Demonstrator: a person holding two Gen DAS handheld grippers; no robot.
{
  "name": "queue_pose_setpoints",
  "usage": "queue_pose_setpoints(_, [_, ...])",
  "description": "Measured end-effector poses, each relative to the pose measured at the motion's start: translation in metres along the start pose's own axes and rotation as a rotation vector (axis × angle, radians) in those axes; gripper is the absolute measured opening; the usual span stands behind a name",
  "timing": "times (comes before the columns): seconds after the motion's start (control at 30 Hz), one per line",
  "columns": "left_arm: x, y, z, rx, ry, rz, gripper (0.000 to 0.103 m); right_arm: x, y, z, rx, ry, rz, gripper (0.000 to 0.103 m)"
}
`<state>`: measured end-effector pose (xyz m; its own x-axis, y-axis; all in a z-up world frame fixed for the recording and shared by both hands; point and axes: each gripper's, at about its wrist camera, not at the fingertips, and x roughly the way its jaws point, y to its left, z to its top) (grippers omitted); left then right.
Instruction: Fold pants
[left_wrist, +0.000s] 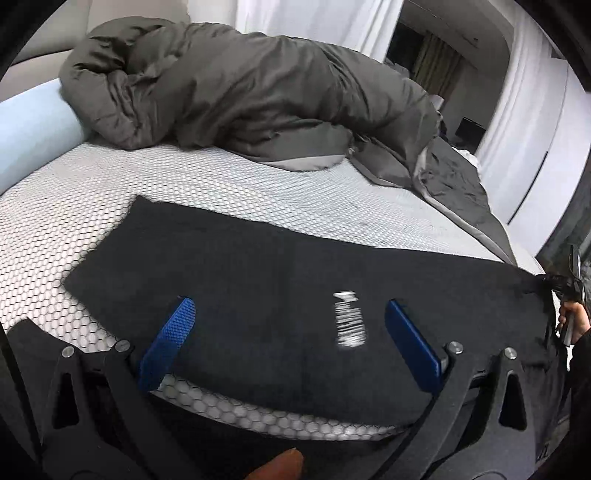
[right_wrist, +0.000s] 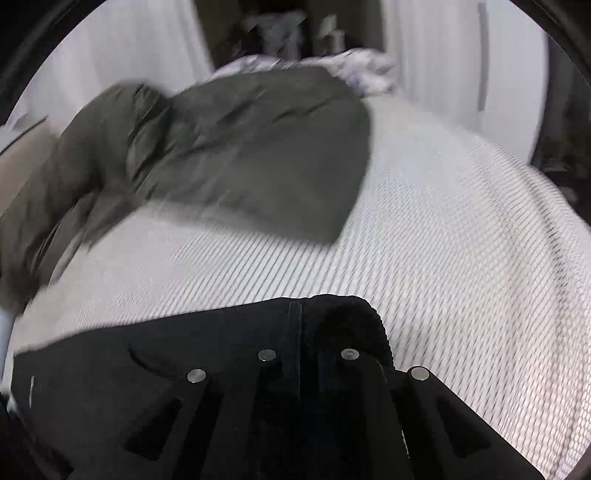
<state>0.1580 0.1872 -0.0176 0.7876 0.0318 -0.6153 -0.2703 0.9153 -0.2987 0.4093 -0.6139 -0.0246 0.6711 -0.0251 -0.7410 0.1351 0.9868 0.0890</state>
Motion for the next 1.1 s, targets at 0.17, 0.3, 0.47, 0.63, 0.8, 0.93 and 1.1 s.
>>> queue_pose_setpoints(0.17, [-0.003,0.027,0.009,-0.066,-0.001,0.086,0.102,-0.005,0.003,0.005,0.034,0.043,-0.073,0.042])
queue_pose_setpoints(0.3, [-0.01,0.062,0.012,-0.195,0.024,0.126,0.102,-0.082,0.017,-0.034,0.028,-0.098,0.031,0.088])
queue_pose_setpoints(0.47, [0.01,0.086,0.005,-0.353,0.155,0.016,0.095,-0.153,0.022,-0.103,0.15,-0.211,0.194,0.097])
queue_pose_setpoints(0.63, [0.051,0.086,0.006,-0.376,0.288,0.02,0.079,-0.183,0.044,-0.14,0.126,-0.247,0.185,0.097])
queue_pose_setpoints(0.8, [0.057,0.103,0.019,-0.453,0.209,0.024,0.005,-0.189,0.024,-0.179,0.173,-0.257,0.186,0.097])
queue_pose_setpoints(0.93, [0.05,0.115,0.034,-0.444,0.124,0.062,0.001,-0.183,-0.008,-0.191,0.274,-0.23,0.144,0.097])
queue_pose_setpoints(1.1, [0.059,0.133,0.041,-0.479,0.109,0.152,0.003,-0.173,-0.044,-0.202,0.391,-0.171,0.116,0.097])
